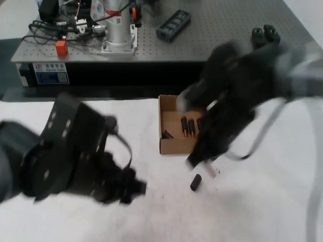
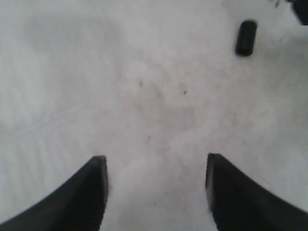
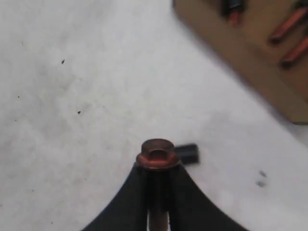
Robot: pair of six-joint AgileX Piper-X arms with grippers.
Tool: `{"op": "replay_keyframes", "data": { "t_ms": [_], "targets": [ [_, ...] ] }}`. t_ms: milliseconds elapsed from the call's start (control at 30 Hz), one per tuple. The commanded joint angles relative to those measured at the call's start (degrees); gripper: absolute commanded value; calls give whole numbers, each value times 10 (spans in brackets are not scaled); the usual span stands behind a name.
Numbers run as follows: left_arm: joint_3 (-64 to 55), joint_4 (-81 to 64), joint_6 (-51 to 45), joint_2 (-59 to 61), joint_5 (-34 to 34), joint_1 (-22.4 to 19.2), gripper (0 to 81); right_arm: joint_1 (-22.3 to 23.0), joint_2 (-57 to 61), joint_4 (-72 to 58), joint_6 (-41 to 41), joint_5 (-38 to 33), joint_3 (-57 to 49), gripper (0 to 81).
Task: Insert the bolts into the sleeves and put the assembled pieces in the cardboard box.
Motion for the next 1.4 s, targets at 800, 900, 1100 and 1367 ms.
{"op": "replay_keyframes", "data": {
  "t_ms": [800,900,1100,1367],
  "targets": [
    [-550,351,136,471,-22,-94,397,-184,-375,108,67,-21,198,66],
    [-547,359,141,471,-21,-94,274,-184,-375,108,67,-21,198,66],
    [-547,360,154,468,-14,-94,1,-184,-375,94,82,-21,198,66],
    [-479,313,110,332,32,-94,6,-178,-374,-22,164,-139,198,66]
  ]
}}
